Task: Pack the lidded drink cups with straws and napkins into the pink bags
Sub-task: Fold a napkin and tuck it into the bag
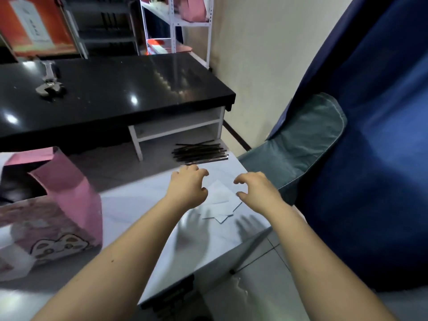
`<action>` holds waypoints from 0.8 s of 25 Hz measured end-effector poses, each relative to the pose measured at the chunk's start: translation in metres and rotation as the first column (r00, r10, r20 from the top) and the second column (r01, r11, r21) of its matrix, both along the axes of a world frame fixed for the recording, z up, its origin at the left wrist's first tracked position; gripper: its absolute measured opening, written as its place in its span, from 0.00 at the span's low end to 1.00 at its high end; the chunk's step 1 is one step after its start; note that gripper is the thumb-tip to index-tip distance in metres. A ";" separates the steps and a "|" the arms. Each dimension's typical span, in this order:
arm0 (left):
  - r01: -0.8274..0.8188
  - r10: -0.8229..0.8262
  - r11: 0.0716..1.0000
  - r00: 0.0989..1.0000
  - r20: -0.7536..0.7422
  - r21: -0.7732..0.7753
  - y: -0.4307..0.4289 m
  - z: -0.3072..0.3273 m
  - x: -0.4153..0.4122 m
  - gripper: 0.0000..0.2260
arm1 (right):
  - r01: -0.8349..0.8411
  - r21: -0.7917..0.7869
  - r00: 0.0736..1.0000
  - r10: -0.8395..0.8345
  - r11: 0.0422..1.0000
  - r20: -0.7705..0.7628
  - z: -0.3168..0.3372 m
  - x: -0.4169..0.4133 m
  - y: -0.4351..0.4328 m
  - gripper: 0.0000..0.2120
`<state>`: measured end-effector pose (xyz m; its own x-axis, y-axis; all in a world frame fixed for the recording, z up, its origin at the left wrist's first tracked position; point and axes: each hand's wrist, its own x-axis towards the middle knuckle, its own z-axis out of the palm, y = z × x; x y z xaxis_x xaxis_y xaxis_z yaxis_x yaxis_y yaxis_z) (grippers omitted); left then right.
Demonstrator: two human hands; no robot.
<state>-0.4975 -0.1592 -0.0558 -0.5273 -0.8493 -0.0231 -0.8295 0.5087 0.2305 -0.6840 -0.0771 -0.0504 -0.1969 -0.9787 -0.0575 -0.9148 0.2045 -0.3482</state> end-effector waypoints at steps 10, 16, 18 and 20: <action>-0.149 0.144 0.981 0.989 0.043 0.122 0.014 -0.080 -0.004 0.19 | 0.158 0.191 0.985 -0.168 0.969 0.038 -0.103 0.013 -0.051 0.31; -0.203 0.199 0.969 0.979 0.043 0.144 0.008 -0.071 0.003 0.22 | 0.224 0.235 0.944 -0.271 0.946 0.188 -0.113 0.020 -0.061 0.20; -0.217 0.216 0.972 0.976 0.023 0.089 -0.003 -0.054 0.007 0.23 | 0.163 0.195 0.934 -0.215 0.967 0.286 -0.106 0.019 -0.065 0.11; -0.230 0.230 0.973 0.973 -0.001 0.018 -0.015 -0.029 0.016 0.23 | 0.114 0.095 0.915 -0.142 0.989 0.378 -0.085 0.022 -0.070 0.08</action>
